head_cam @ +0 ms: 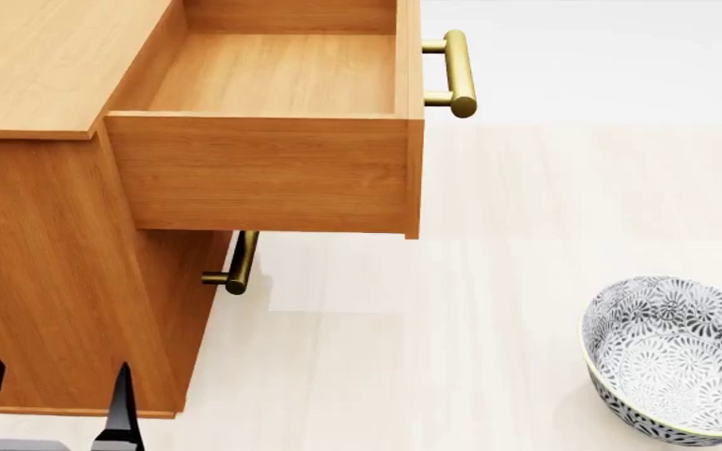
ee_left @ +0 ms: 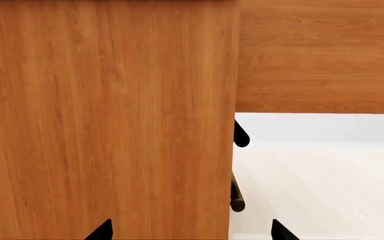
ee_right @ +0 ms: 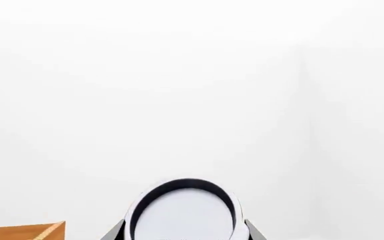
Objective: Put the ketchup in the top drawer of the cabinet.
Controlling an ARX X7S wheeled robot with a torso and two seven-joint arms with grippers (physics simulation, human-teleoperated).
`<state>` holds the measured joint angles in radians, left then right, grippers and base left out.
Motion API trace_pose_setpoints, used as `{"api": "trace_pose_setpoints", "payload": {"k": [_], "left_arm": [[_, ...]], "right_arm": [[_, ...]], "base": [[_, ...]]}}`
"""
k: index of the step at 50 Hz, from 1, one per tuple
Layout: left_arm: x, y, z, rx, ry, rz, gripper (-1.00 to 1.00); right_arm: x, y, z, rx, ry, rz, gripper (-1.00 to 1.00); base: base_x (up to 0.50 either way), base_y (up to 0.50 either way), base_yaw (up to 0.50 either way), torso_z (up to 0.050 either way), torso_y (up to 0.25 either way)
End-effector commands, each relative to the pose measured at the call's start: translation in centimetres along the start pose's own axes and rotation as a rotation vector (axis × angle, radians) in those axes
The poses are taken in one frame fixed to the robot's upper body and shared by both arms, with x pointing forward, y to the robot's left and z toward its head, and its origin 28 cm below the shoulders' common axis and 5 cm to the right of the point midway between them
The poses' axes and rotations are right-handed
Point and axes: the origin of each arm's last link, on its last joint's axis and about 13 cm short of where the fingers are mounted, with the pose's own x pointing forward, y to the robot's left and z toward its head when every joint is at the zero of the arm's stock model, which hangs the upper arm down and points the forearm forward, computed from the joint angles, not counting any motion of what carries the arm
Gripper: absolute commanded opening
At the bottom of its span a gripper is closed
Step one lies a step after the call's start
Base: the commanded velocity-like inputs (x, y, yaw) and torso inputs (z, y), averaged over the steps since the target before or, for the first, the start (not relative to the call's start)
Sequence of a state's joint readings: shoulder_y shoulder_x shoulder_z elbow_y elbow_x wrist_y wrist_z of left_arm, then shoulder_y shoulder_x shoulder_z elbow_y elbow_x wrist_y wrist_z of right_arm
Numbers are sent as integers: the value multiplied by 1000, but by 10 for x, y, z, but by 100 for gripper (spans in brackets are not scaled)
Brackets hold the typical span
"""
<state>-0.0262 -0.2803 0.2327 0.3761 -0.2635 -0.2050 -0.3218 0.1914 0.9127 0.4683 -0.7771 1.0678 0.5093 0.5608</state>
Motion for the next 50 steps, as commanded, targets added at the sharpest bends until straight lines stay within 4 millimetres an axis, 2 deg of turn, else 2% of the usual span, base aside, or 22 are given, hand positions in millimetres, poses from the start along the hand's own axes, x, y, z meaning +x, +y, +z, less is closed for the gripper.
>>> {"api": "trace_pose_setpoints", "payload": {"k": [1,8,15,18,38,50], "left_arm": [[2,0,-2,-3,4,0,100],[1,0,-2,-2,4,2,100],[1,0,-2,-1,6,3,100],[1,0,-2,1,6,2,100],[2,-1,-4,-3,11,0,100],[0,-1,-4,-6,11,1,100]], "right_arm": [[24,10,20,-39,-75,44,-100],[44,21,27,-23,-109,89,-100],[55,26,36,-17,-138,105,-100],[65,29,46,-9,-166,113,-100],[104,49,78,58,-251,181,-100],[125,63,88,105,-273,228,-100]], "base": [[0,0,0,0,0],[0,0,0,0,0],[0,0,0,0,0],[0,0,0,0,0],[0,0,0,0,0],[0,0,0,0,0]]}}
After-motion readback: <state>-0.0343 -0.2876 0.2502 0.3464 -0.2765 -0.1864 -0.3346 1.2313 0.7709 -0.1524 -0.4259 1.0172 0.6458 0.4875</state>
